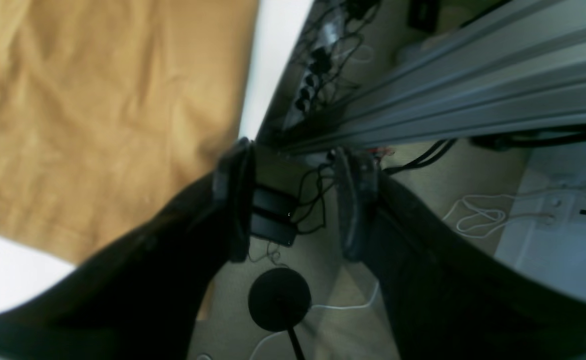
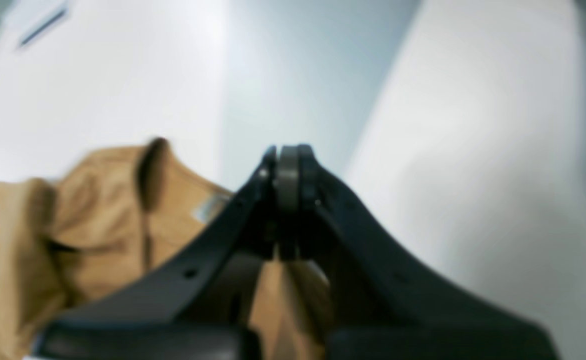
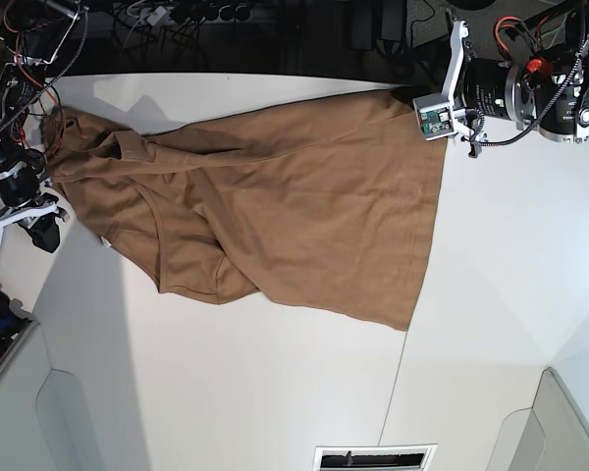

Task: Layout the t-shirt on the table in an organized manner, then fold the t-shirt properly
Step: 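Release and regrasp the shirt edge with the left gripper, smoothing it, then grasp the shirt hem corner with the left gripper and pull it outward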

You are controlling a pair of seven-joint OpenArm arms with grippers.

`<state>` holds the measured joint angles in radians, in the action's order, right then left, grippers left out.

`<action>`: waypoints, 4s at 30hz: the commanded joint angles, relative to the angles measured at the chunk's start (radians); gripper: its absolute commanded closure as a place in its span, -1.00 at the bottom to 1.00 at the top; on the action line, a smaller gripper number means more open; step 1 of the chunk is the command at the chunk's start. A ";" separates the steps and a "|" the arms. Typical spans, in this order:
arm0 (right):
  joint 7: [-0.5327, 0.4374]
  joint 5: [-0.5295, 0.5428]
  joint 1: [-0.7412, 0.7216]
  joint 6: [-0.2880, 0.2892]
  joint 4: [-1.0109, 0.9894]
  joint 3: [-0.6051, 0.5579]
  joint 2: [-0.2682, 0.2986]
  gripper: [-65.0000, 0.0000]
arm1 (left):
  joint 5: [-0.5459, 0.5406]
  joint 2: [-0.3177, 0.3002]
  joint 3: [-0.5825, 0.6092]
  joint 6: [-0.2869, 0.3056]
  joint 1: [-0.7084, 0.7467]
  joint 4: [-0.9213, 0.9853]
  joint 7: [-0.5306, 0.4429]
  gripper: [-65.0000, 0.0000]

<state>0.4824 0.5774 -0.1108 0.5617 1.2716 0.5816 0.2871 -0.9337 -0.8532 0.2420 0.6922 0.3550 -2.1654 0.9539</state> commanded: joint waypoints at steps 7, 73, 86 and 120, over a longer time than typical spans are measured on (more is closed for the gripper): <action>-0.015 0.024 -0.016 0.024 0.017 -0.053 -0.024 1.00 | 0.059 0.008 -0.082 0.006 -0.037 -0.034 -0.122 0.11; -0.049 -0.087 -0.053 -0.017 0.011 -0.030 -0.011 0.07 | 0.013 0.224 -0.410 0.006 -0.542 1.018 -0.315 0.11; -0.109 -0.102 -0.064 -0.052 -0.183 -0.137 -0.053 -0.20 | 0.145 0.243 -0.355 0.006 -0.646 1.273 -0.389 0.11; -0.039 -0.068 -0.120 -0.014 -0.191 -0.137 -0.198 -0.20 | 0.405 0.421 -0.352 -0.105 -0.779 1.499 -0.486 0.35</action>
<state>0.4114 0.5083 -0.2195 0.5476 1.0798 0.4458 0.0875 -0.5644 -0.4294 -0.1154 0.6056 -0.4191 -0.6678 0.4065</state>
